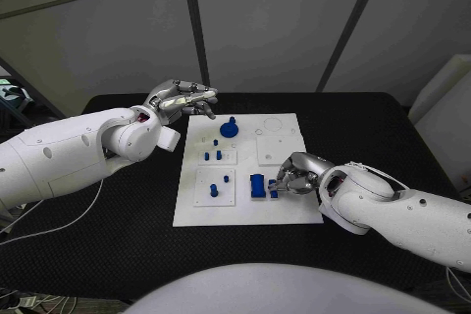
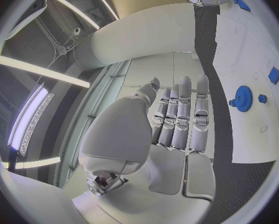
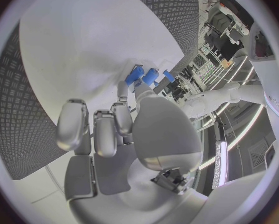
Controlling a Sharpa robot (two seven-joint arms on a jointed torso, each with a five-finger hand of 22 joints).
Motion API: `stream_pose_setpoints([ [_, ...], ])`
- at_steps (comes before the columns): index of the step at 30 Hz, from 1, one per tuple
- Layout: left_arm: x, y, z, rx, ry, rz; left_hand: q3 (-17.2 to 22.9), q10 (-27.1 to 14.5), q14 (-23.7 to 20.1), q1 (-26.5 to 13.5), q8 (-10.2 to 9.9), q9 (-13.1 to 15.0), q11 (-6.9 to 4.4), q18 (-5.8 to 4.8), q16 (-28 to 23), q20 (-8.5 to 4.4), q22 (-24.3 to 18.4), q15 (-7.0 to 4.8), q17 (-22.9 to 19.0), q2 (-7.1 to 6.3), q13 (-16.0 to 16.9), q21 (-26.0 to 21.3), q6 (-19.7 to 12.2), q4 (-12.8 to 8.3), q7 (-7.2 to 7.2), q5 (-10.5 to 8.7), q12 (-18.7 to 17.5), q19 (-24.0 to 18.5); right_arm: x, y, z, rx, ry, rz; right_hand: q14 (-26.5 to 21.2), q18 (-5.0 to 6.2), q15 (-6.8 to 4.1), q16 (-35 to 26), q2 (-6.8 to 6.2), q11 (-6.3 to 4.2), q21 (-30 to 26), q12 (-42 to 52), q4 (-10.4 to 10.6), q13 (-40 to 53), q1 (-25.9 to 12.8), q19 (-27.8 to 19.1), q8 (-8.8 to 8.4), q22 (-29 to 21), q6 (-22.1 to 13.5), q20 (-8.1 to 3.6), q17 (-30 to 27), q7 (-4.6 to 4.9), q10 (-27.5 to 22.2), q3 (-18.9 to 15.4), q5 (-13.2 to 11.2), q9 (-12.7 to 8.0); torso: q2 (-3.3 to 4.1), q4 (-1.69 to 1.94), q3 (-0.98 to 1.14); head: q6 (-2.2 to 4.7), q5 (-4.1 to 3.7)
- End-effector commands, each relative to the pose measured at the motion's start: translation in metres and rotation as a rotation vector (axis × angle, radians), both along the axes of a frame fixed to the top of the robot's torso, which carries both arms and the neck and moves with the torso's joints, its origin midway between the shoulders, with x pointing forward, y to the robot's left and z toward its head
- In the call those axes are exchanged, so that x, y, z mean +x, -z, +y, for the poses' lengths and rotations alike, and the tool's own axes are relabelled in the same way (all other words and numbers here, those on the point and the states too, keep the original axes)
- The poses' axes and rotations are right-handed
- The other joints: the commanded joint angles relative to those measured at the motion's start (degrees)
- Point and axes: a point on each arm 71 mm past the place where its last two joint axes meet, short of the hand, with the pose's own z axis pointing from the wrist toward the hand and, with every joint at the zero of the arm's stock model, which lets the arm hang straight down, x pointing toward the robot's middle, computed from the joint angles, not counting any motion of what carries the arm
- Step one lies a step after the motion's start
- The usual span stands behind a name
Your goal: Assemble the parts on the task board
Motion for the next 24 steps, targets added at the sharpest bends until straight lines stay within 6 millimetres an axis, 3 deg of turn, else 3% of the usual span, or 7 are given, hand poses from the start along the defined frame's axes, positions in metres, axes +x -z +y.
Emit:
stream_pose_setpoints([
  [1, 0.000, -0.001, -0.001, -0.006, 0.013, -0.009, -0.03, -0.26, 0.33, 0.29, 0.20, -0.05, 0.01, 2.76, -0.37, 0.00, -0.04, -0.12, -0.10, 0.49, -0.05, -0.35, -0.30, -0.03, -0.12, -0.12, -0.19, 0.24, 0.000, -0.004, 0.001, 0.032, -0.012, -0.044, 4.64, -1.06, -0.50, 0.36, 0.08, -0.07, 0.18, 0.39, -0.20, 0.07, 0.32, 0.08, 0.27, 0.13, -0.09, -0.18, 8.62, -0.18, 0.23, -0.16, -0.42, 0.08, -0.01, -0.16, 0.01, -0.01, -0.05],
  [12, 0.000, 0.000, -0.002, -0.006, 0.015, -0.007, -0.03, -0.26, 0.33, 0.29, 0.20, -0.05, 0.01, 2.76, -0.37, 0.00, -0.04, -0.12, -0.10, 0.49, -0.05, -0.35, -0.30, -0.03, -0.12, -0.12, -0.19, 0.24, -0.009, -0.019, 0.005, 0.164, -0.053, -0.139, 4.64, -1.07, -0.50, 0.35, 0.28, -0.06, 0.23, 0.36, -0.01, 0.05, -0.02, 0.12, 0.34, 0.20, -0.05, -0.21, 8.60, -0.14, 0.25, -0.39, -0.61, 0.13, 0.07, -0.06, 0.01, -0.01, -0.46],
  [21, 0.000, 0.000, -0.001, -0.005, 0.013, -0.006, -0.03, -0.26, 0.33, 0.29, 0.20, -0.05, 0.01, 2.76, -0.37, 0.00, -0.04, -0.12, -0.10, 0.49, -0.05, -0.35, -0.30, -0.03, -0.12, -0.12, -0.19, 0.24, -0.015, -0.019, -0.013, 0.130, -0.051, -0.100, 4.62, -1.04, -0.50, 0.27, 0.18, -0.08, 0.12, 0.32, -0.21, 0.04, 0.18, 0.06, 0.37, 0.07, -0.13, -0.21, 8.52, -0.21, 0.23, -0.58, -0.55, 0.16, 0.08, -0.17, -0.10, -0.01, -0.72],
  [24, 0.000, 0.000, -0.001, -0.005, 0.013, -0.006, -0.03, -0.26, 0.33, 0.29, 0.20, -0.05, 0.01, 2.76, -0.37, 0.00, -0.04, -0.12, -0.10, 0.49, -0.05, -0.35, -0.30, -0.03, -0.12, -0.12, -0.19, 0.24, -0.016, -0.017, -0.016, 0.119, -0.051, -0.085, 4.61, -1.05, -0.51, 0.22, 0.18, -0.10, 0.13, 0.26, -0.31, 0.00, 0.31, 0.06, 0.39, 0.08, -0.13, -0.22, 8.48, -0.23, 0.20, -0.58, -0.51, 0.17, 0.10, -0.14, -0.03, -0.01, -0.74],
])
